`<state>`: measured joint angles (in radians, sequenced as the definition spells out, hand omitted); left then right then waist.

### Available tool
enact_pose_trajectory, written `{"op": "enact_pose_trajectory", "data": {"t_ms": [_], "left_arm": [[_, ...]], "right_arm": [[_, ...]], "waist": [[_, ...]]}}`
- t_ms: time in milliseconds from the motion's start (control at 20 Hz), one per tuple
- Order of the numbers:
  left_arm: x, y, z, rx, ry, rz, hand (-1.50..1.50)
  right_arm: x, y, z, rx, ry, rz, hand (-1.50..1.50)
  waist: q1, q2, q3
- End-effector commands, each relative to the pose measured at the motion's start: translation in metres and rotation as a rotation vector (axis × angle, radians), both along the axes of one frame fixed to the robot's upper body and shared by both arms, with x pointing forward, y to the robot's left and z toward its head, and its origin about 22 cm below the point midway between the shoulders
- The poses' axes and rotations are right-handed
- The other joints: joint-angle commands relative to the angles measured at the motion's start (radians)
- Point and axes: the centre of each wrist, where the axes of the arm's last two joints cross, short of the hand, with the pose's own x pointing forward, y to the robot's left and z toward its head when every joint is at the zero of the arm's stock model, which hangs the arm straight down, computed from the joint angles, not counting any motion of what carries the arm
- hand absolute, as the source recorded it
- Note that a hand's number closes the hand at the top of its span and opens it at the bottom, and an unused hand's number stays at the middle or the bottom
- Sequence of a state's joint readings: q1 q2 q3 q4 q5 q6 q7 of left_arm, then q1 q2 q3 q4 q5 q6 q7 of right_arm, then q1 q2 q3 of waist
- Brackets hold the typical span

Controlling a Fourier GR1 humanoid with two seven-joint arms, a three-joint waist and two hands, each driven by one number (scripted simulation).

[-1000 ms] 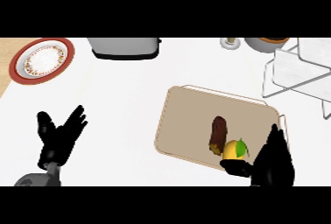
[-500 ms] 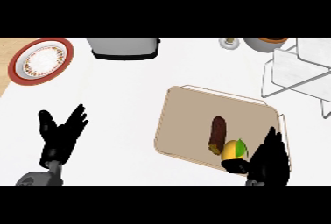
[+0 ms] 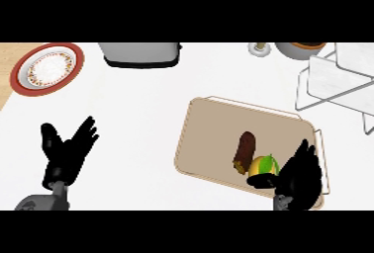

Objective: Pick the lemon from the tray and place it in the tiered shelf

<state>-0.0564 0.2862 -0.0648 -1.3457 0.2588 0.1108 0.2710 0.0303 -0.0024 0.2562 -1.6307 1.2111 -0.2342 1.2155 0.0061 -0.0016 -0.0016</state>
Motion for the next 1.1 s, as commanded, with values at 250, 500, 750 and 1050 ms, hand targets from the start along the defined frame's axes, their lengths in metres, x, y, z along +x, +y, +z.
{"op": "enact_pose_trajectory", "data": {"t_ms": [250, 500, 750, 1050], "left_arm": [[-0.007, 0.0, -0.007, -0.004, 0.005, 0.005, 0.0], [0.006, -0.011, -0.008, 0.01, 0.009, -0.009, 0.0], [-0.001, 0.001, 0.003, -0.021, 0.006, -0.009, 0.0], [0.015, 0.017, 0.012, -0.021, 0.003, 0.004, 0.0]], "right_arm": [[0.011, -0.018, -0.019, 0.06, 0.027, -0.146, -1.5], [0.014, 0.01, -0.034, 0.1, 0.176, 0.064, 1.5], [0.028, 0.018, -0.033, 0.091, 0.082, 0.069, 1.5], [0.019, 0.028, 0.003, 0.027, -0.024, 0.245, 1.5]], "waist": [[-0.005, 0.002, 0.002], [-0.004, 0.002, 0.002], [0.002, 0.002, 0.002], [-0.008, 0.001, 0.001]]}}
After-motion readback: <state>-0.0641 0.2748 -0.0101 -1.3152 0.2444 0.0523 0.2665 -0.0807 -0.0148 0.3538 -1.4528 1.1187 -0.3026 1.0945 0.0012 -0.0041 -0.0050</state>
